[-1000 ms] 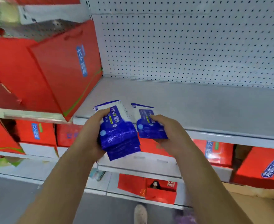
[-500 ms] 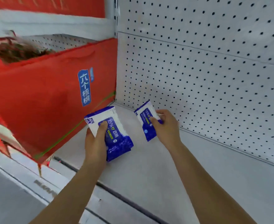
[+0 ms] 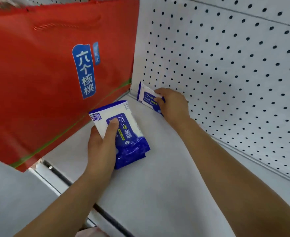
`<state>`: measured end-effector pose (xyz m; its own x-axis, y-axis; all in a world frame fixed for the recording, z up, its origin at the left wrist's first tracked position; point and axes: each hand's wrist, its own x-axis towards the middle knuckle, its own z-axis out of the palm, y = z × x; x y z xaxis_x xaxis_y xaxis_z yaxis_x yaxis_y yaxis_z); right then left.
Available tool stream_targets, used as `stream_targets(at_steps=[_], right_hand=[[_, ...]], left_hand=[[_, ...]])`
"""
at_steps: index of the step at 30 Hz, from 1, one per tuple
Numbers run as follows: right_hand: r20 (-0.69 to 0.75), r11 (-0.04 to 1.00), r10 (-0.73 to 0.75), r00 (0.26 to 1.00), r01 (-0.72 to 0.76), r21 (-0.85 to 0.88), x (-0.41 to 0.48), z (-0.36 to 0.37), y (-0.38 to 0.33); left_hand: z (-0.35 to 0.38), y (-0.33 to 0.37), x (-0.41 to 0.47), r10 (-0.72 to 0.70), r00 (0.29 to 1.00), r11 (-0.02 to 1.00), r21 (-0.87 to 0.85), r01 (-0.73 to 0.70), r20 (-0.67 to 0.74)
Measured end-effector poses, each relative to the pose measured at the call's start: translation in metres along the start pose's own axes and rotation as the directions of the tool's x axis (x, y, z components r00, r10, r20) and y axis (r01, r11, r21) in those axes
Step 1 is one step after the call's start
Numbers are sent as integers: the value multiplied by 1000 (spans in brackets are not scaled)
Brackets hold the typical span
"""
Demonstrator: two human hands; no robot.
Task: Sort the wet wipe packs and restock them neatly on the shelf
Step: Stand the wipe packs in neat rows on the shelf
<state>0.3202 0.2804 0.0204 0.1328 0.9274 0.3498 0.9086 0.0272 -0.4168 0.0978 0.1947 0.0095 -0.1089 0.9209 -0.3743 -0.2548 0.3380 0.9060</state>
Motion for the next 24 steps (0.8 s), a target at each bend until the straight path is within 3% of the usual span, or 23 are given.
stream_targets(at_steps=[4,11,15,18,21,23,24], right_hand=[[-27,997,-50,998,48,-67,10,7,4],[-18,902,-219,976,195,-386,19,19,12],[34,894,-237,971,232,-383,19,16,11],[-63,902,-257,964,216,-373,8,10,2],[-190,983,-127,974,99,-153,-16,-1,-23],[-94,985,108,990,-94,147,-36,-13,-45],[19,933,206,978,-203,296,-45,-18,-55]], left_hand=[[4,10,21,-159,987,987,-27,158,-12],[23,21,40,-196,980,981,14,196,26],[28,25,47,-237,969,971,48,234,73],[24,20,47,-236,969,971,45,233,77],[26,18,45,-227,970,974,31,225,91],[29,19,43,-212,972,977,37,210,105],[30,18,42,-206,972,978,36,203,110]])
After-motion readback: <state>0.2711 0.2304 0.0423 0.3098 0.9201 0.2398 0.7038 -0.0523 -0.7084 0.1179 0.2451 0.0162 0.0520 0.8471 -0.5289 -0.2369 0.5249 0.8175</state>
